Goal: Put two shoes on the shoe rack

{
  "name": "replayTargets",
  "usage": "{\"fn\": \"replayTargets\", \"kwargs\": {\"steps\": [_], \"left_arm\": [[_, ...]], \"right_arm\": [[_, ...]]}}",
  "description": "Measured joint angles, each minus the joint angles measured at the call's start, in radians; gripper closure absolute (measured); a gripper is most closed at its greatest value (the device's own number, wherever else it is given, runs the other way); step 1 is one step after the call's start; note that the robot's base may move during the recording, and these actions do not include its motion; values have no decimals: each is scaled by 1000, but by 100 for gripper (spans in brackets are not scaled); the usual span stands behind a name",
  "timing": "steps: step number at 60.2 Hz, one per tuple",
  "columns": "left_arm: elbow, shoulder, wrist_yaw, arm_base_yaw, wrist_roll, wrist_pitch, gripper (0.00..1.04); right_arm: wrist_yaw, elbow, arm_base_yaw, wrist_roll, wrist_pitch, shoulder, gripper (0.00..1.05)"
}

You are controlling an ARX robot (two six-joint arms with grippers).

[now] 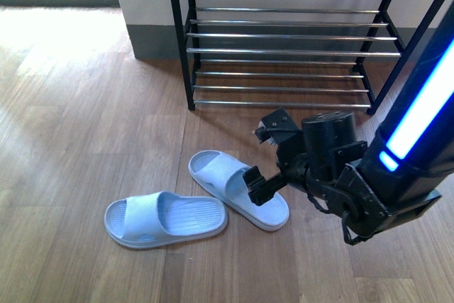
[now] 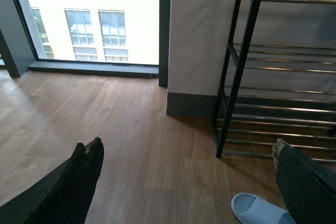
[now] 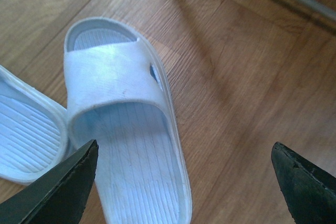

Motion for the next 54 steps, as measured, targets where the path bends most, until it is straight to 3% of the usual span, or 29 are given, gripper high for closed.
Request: {"fn": "replayTargets", "kwargs": {"steps": [28,45,54], "left_arm": [[0,0,0,0,0,0,9],[0,0,0,0,0,0,9],[0,0,0,0,0,0,9]], "right_arm": [[17,380,-14,-35,-146,265,9],[-96,383,1,15,-154,274,9],[-98,403,19,40,-167,282,9]]}}
